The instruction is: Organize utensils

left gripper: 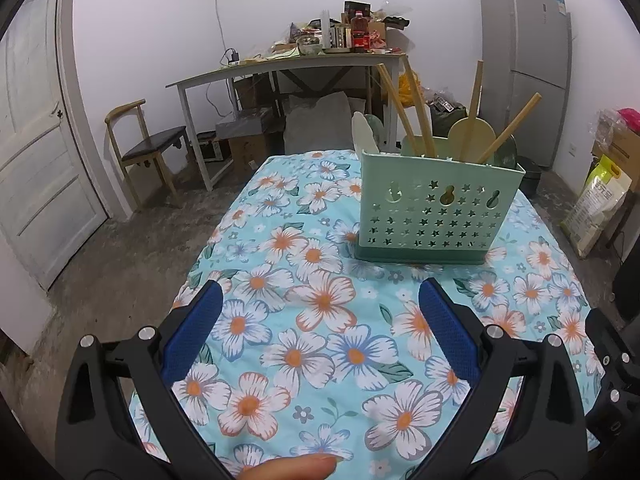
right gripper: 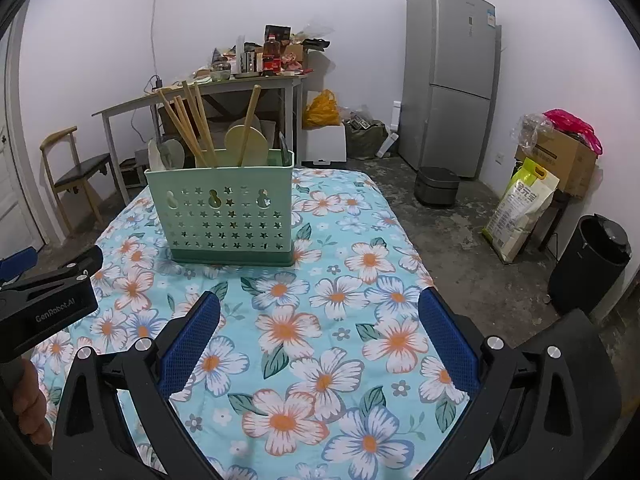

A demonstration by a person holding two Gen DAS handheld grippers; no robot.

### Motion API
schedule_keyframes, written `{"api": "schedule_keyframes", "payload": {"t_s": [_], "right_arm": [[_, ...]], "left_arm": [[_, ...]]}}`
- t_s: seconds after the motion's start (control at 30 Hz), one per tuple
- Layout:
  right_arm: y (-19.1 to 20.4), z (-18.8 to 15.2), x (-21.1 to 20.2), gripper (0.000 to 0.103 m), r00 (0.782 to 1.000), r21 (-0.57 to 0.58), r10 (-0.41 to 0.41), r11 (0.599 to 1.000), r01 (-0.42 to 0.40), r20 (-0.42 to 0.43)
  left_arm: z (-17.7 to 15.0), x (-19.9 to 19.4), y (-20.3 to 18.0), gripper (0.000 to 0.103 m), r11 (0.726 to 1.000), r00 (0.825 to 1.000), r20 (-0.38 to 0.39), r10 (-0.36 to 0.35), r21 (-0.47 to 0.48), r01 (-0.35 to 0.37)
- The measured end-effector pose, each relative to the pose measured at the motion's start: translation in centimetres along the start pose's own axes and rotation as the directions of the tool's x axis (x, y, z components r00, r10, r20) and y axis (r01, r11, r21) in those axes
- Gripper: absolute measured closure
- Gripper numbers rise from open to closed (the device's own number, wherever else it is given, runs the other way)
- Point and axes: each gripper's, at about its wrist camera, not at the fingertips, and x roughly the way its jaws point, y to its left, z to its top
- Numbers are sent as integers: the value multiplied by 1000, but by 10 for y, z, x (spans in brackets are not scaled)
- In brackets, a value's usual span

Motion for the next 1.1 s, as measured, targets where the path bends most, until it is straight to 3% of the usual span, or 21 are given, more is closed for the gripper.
{"api": "schedule_keyframes", "payload": {"t_s": [1.1], "right_arm": [[-5,1,2,6,1000,22,-3,1000,4,-6]], "left_arm": [[-11,9,22,8,998,997,-48,59,22,-58]]}}
